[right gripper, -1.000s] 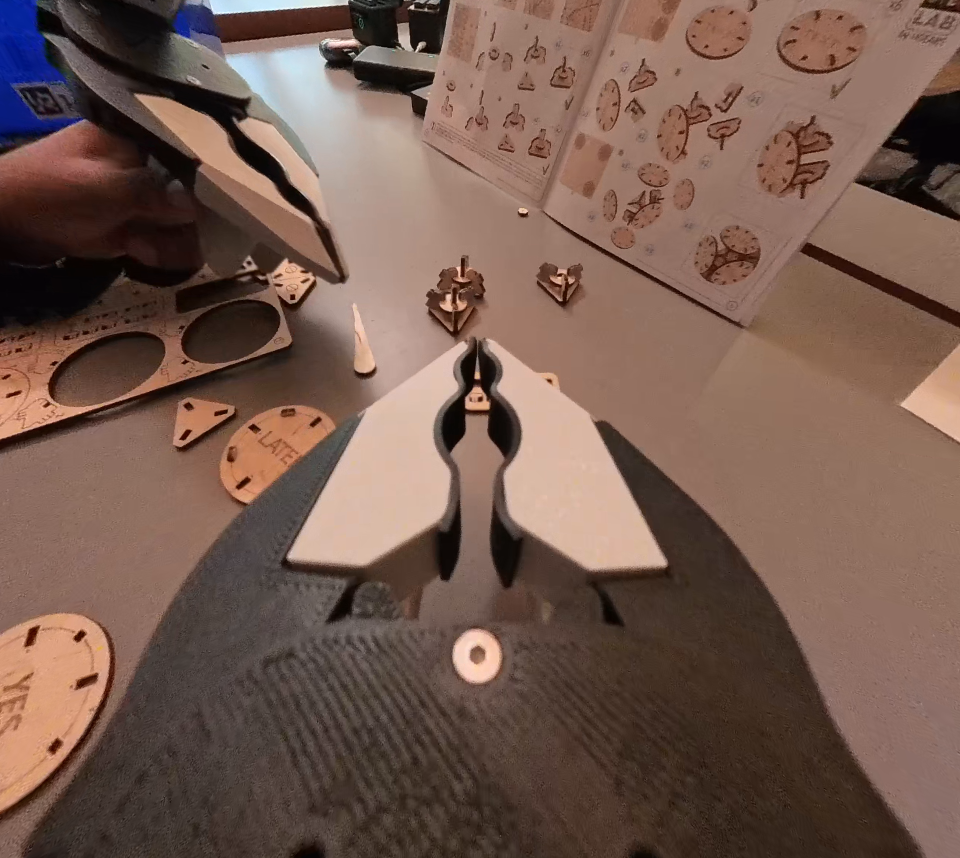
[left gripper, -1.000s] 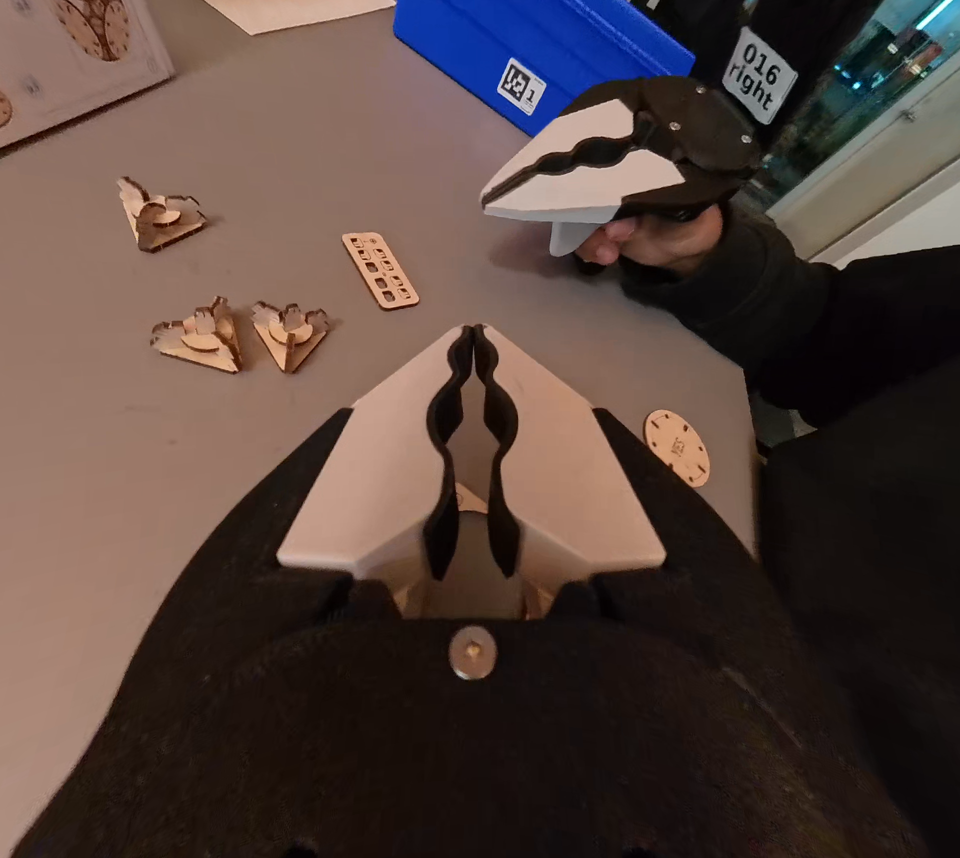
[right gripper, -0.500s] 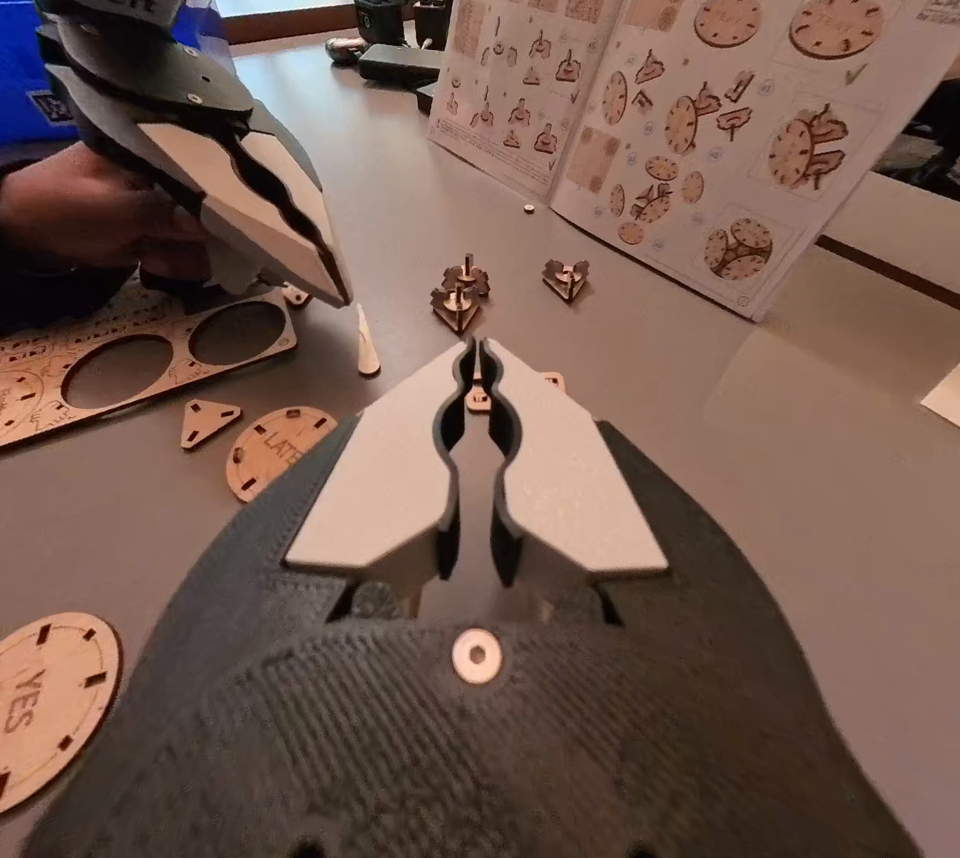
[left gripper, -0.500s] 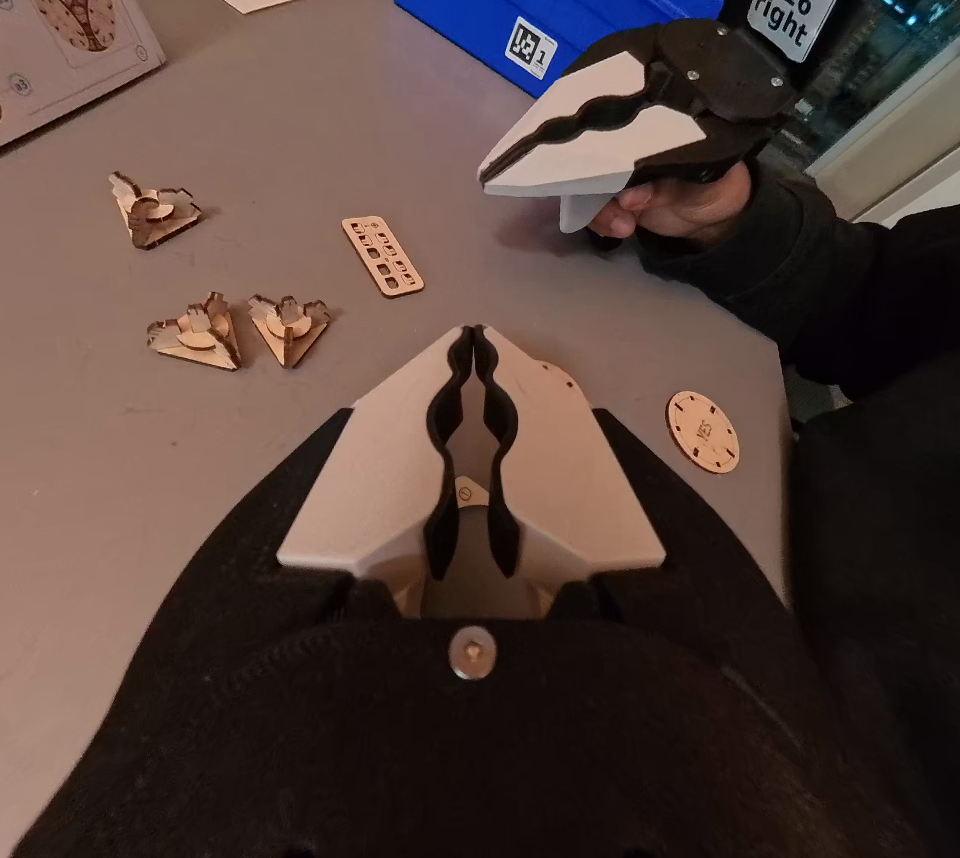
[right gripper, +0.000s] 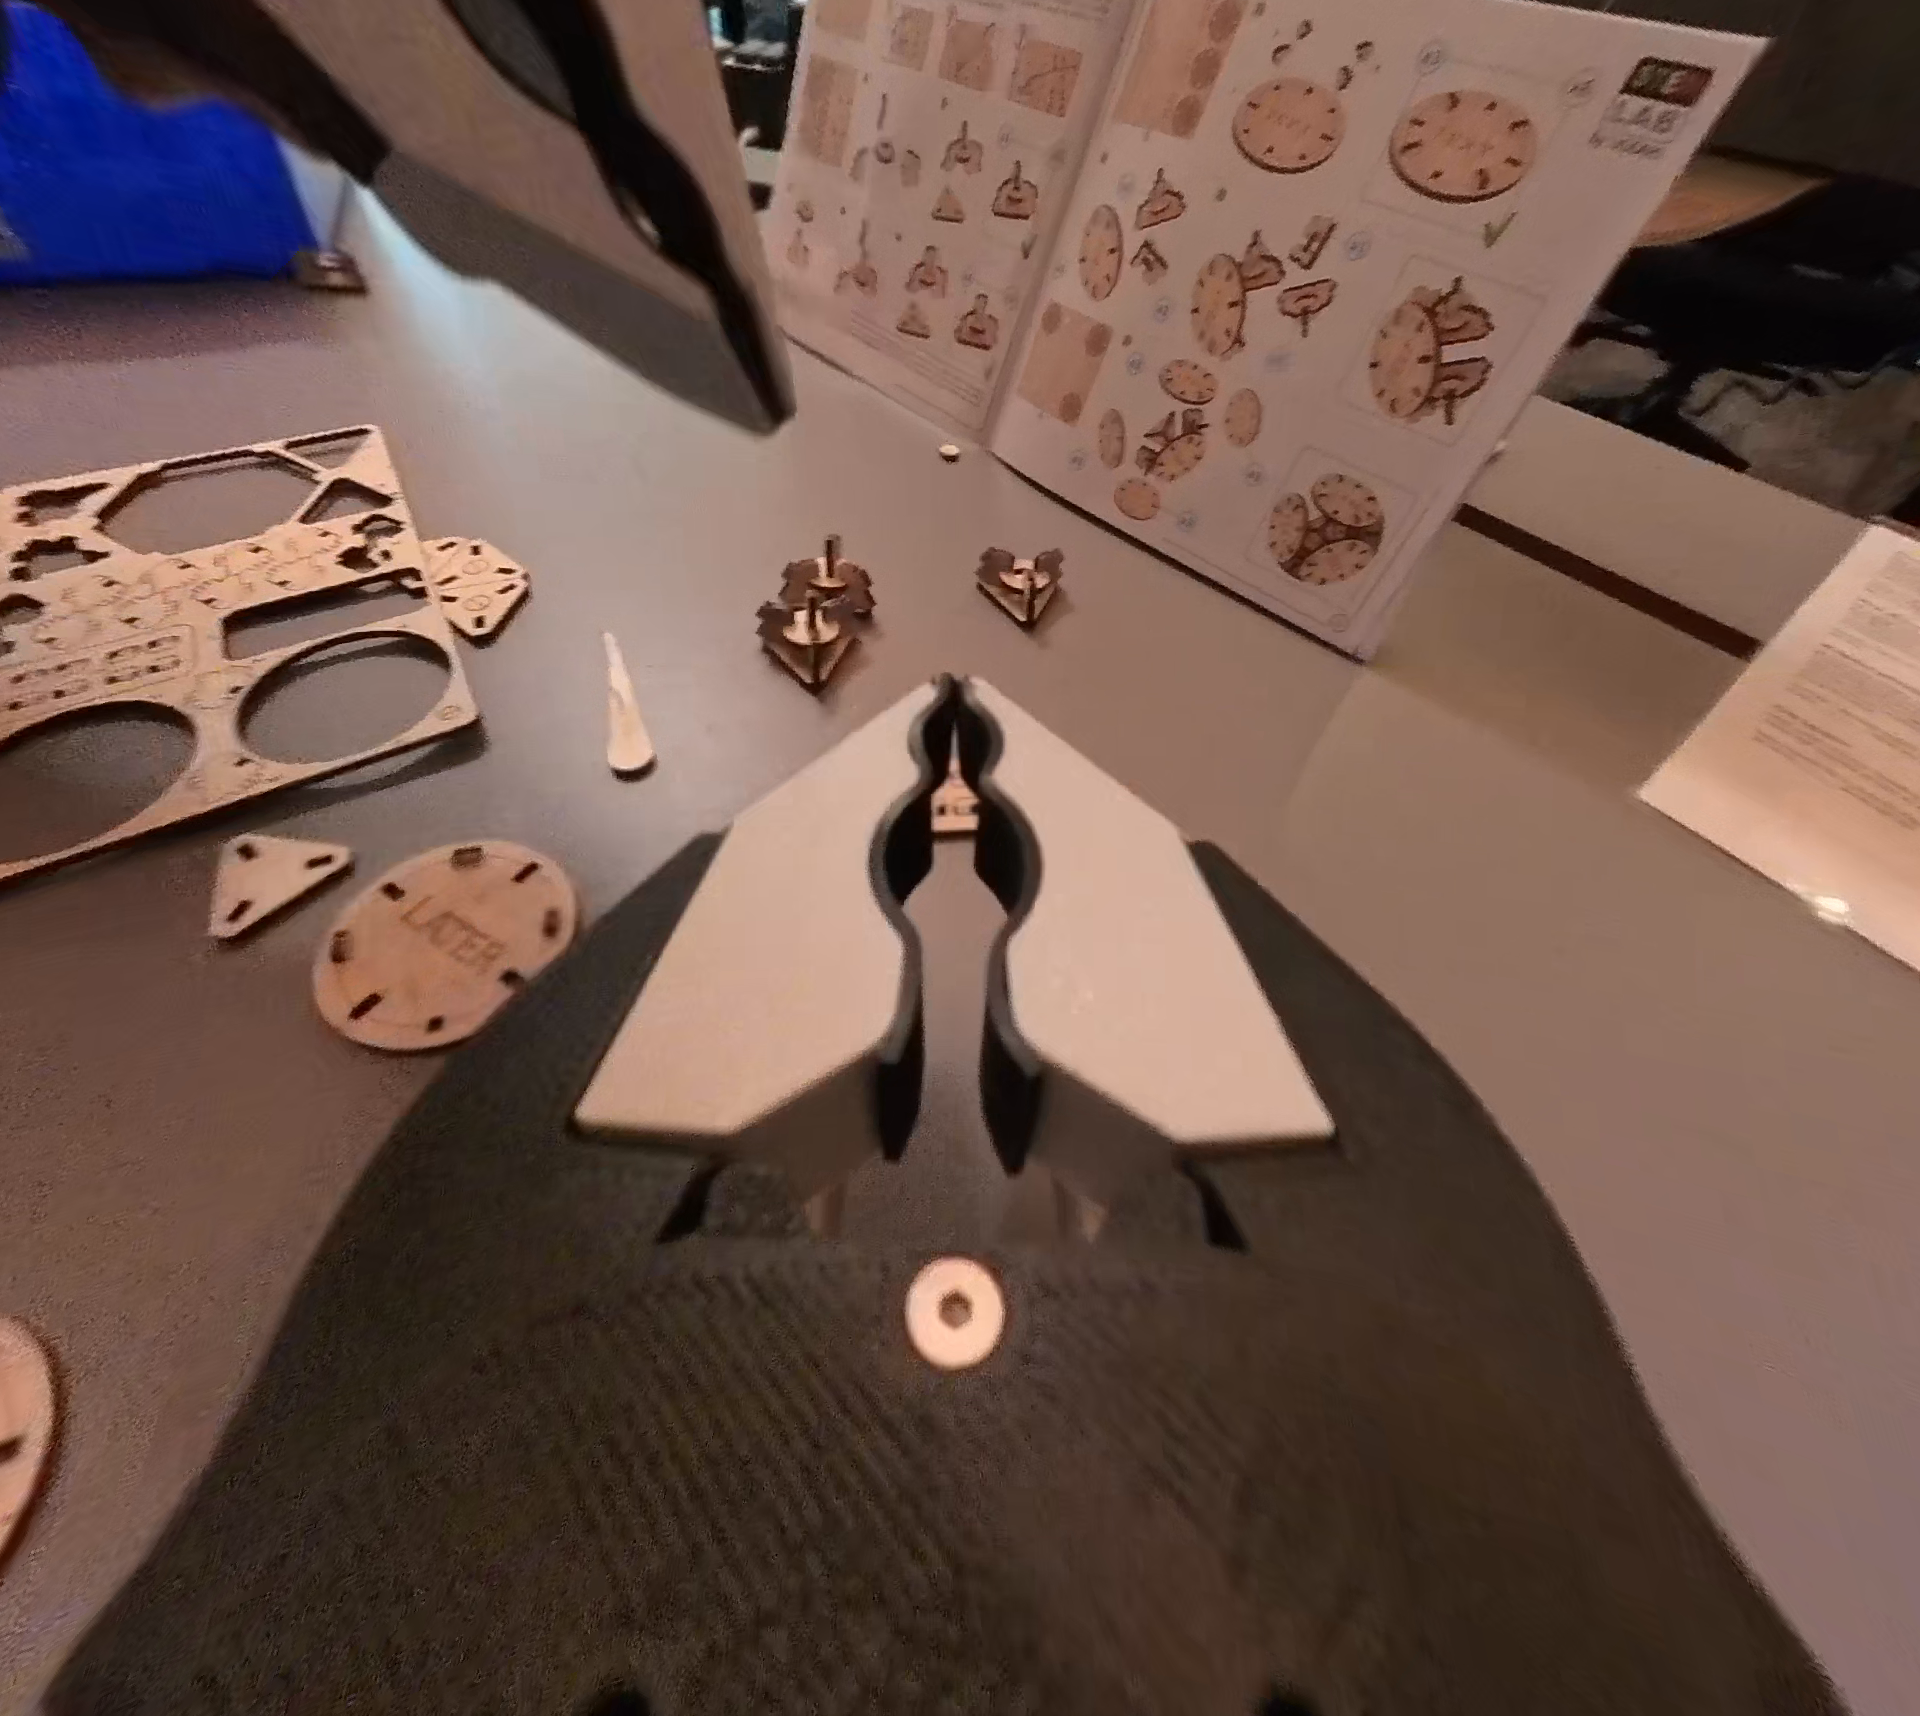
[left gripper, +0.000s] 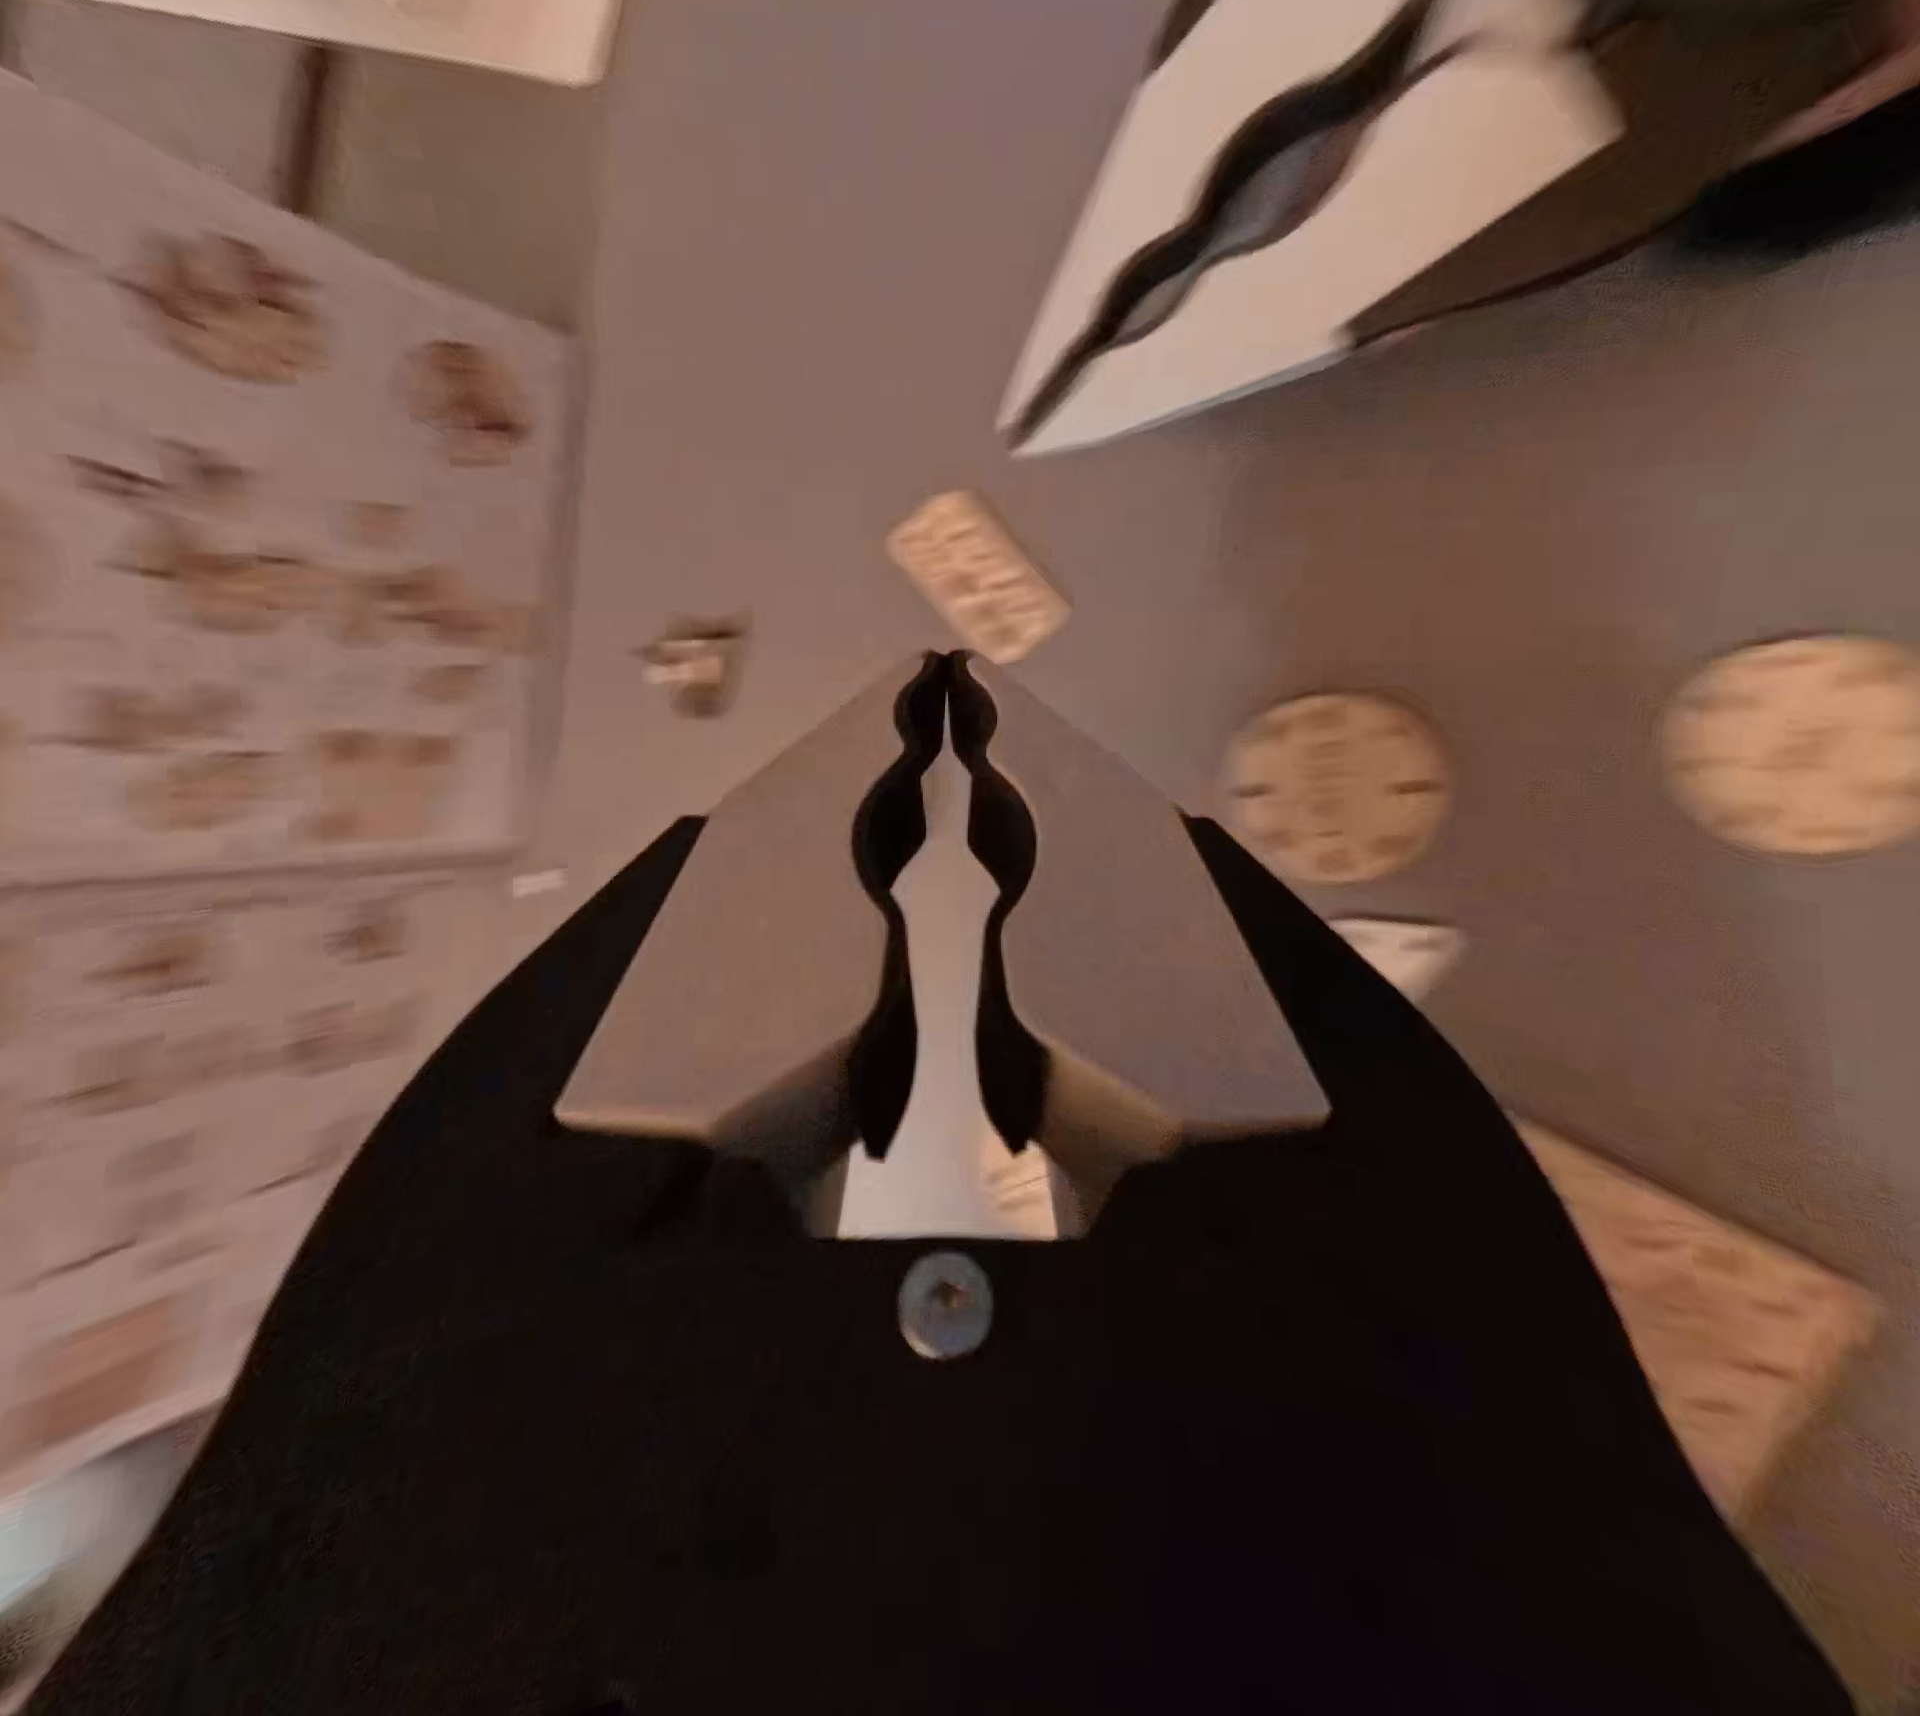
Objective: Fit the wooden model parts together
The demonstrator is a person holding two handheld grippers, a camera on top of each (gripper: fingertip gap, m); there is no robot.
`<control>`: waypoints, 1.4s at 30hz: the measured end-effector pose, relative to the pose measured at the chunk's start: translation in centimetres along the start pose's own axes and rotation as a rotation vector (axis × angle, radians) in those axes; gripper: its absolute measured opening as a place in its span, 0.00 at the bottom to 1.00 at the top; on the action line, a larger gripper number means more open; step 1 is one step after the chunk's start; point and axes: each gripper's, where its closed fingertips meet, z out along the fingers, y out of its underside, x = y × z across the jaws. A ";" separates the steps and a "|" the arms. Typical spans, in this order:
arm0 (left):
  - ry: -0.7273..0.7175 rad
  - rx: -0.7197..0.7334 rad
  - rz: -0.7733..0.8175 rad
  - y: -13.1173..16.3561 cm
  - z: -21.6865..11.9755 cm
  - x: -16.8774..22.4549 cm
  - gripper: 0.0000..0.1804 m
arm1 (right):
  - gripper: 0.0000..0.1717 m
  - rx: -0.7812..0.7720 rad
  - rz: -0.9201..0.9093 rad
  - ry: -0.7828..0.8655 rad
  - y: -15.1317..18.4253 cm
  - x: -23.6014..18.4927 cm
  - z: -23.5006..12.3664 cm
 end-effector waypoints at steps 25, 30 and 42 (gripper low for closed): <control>-0.620 -0.266 0.657 -9.0 2.9 -8.9 0.01 | 0.00 0.078 0.168 0.090 -0.2 4.4 -2.1; -0.415 -0.008 0.492 -9.7 1.5 -4.6 0.00 | 0.00 0.078 0.171 0.093 -0.2 4.4 -2.1; -0.032 0.206 -0.350 5.2 -2.8 1.7 0.15 | 0.11 -0.027 0.165 0.117 0.5 2.2 -0.3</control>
